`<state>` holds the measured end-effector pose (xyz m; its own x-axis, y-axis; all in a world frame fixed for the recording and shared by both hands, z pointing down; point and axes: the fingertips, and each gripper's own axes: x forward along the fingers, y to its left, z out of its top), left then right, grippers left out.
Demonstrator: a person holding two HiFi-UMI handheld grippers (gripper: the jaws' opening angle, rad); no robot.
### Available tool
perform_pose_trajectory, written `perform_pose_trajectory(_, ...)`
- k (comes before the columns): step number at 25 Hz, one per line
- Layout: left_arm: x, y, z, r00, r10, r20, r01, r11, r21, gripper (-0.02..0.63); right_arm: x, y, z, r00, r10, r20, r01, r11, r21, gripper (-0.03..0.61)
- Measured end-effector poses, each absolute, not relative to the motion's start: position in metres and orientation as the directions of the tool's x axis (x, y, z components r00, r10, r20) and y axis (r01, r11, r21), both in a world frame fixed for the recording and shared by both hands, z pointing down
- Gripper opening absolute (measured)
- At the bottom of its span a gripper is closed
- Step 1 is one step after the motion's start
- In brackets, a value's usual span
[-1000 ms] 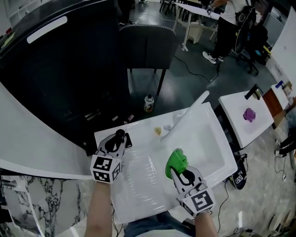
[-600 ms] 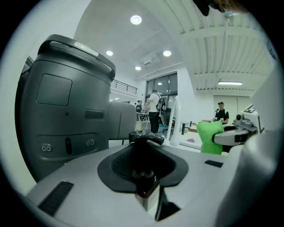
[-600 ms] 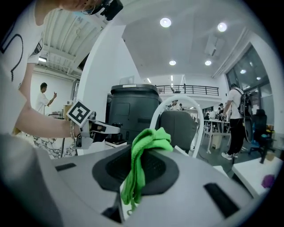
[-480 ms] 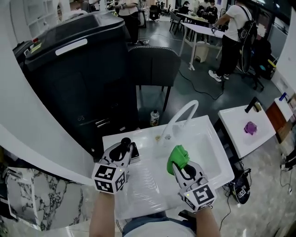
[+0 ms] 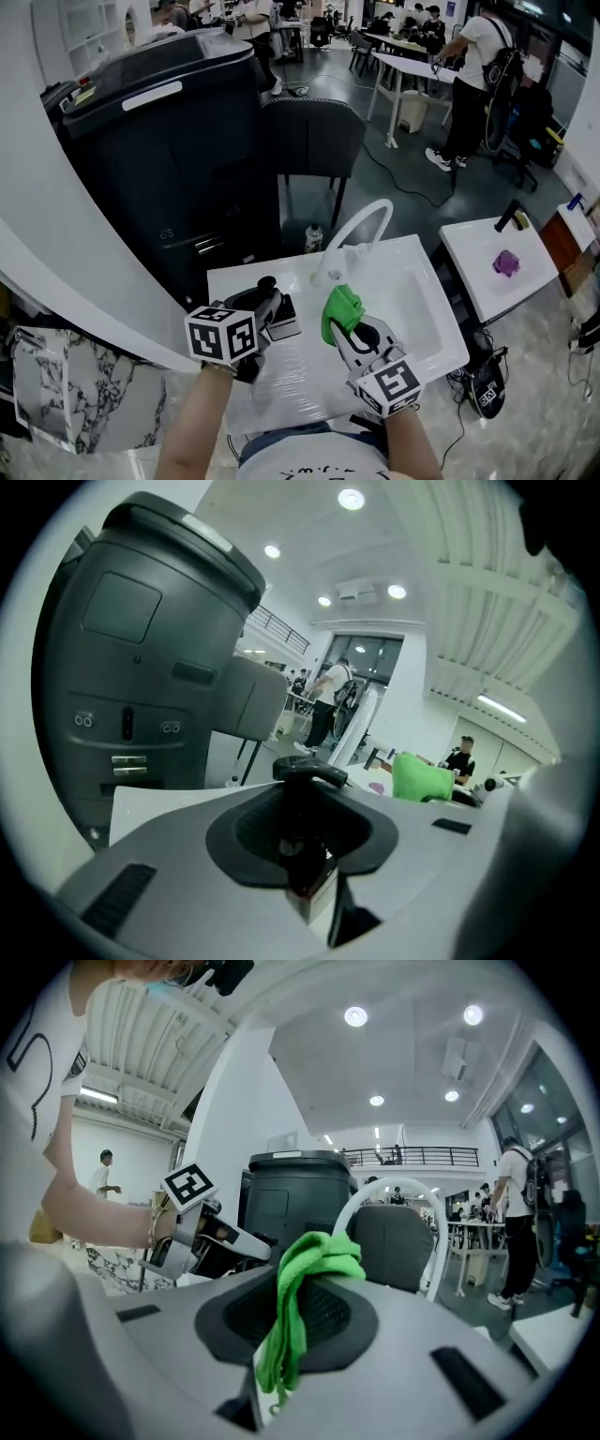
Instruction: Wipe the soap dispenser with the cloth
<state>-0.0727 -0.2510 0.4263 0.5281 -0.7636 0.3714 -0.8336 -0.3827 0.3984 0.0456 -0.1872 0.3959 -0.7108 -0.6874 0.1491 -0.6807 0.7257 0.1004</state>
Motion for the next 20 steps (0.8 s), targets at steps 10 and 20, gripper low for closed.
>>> perform_pose_trajectory(10, -0.069, -0.255, 0.418, 0.487, -0.777, 0.4, -0.844, -0.301, 0.444, 0.091, -0.006, -0.179, 0.406, -0.813, -0.557, 0.169, -0.564, 0.826, 0.009, 0.049)
perform_pose_trajectory(20, -0.075, -0.247, 0.409, 0.485, -0.79, 0.375, -0.839, -0.3, 0.453, 0.091, -0.016, -0.179, 0.426, -0.772, -0.58, 0.26, -0.591, 0.805, 0.041, 0.049)
